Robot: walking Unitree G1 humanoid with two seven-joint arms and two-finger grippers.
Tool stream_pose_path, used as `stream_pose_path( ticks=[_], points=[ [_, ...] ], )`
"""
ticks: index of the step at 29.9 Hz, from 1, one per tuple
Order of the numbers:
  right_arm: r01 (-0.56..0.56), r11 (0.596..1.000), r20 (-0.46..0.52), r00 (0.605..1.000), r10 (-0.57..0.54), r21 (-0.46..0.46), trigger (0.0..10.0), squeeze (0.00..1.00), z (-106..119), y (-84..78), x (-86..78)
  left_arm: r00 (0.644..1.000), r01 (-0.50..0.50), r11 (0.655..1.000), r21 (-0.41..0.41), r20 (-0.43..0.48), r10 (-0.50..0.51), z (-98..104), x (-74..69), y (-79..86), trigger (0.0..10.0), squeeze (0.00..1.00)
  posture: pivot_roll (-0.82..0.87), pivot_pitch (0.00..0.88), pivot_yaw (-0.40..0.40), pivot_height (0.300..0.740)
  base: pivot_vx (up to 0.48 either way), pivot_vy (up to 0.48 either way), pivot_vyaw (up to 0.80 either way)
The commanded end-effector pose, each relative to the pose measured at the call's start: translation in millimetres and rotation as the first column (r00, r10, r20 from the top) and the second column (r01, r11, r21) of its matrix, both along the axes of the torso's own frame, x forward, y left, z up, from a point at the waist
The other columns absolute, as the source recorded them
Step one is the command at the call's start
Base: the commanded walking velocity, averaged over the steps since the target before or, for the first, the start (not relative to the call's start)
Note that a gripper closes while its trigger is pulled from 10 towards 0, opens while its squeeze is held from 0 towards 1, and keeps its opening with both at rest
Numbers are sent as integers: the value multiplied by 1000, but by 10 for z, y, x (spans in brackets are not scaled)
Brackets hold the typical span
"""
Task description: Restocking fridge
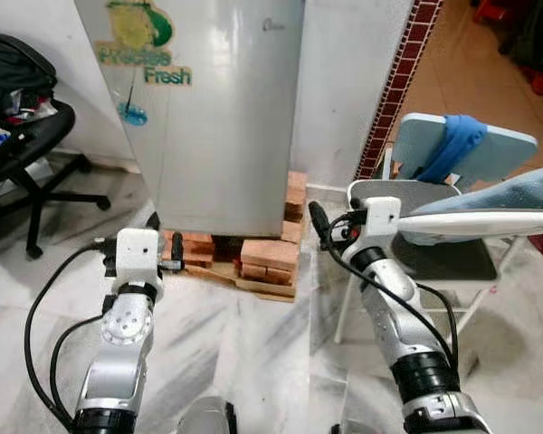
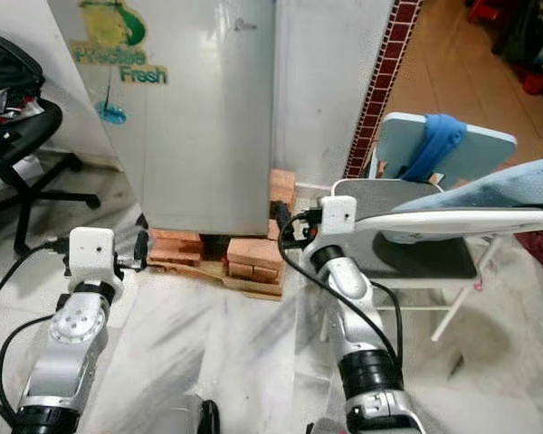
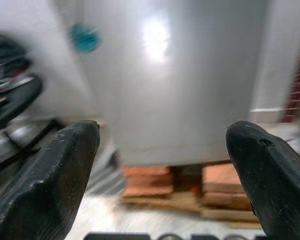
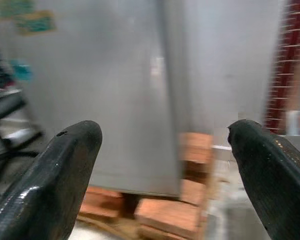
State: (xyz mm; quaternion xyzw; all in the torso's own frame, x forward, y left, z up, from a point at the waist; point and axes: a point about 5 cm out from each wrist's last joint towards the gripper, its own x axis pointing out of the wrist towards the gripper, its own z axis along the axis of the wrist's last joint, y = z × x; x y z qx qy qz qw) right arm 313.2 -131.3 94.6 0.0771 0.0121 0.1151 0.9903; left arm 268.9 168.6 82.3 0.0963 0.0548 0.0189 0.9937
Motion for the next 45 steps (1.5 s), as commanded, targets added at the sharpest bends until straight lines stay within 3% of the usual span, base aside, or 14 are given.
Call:
stream_pose_path(
  ticks=[1,6,11,22,38,45],
  points=[
    [6,1000,6,1000,-6,-4,10000,0,-5,18,-14,1000,7,1000,13,19,-7,29,14,-15,10000,0,98,53,-9,740,0,446,-800],
    [-7,1000,20,1000,7,-7,10000,0,5,114,-38,1000,0,1000,18,25,-1,25,8,6,10000,0,101,56,-2,740,-50,436,-800],
    [1,1000,29,1000,-1,-4,10000,0,7,109,-53,998,-4,1000,13,58,3,63,5,11,10000,0,101,57,1,740,-254,412,-729],
    [26,1000,41,999,-26,0,10000,0,33,68,-44,995,-25,998,-63,92,31,107,-21,-44,10000,0,103,54,4,740,-134,423,0],
    [63,998,59,996,-62,-25,10000,0,41,39,-44,993,-38,995,-92,106,48,87,-40,-2,10000,0,97,53,15,740,0,453,0],
    [101,994,62,993,-98,-40,10000,0,33,-20,-38,994,-41,993,-109,97,52,95,17,-39,10000,0,102,52,13,740,0,466,0]
  ],
)
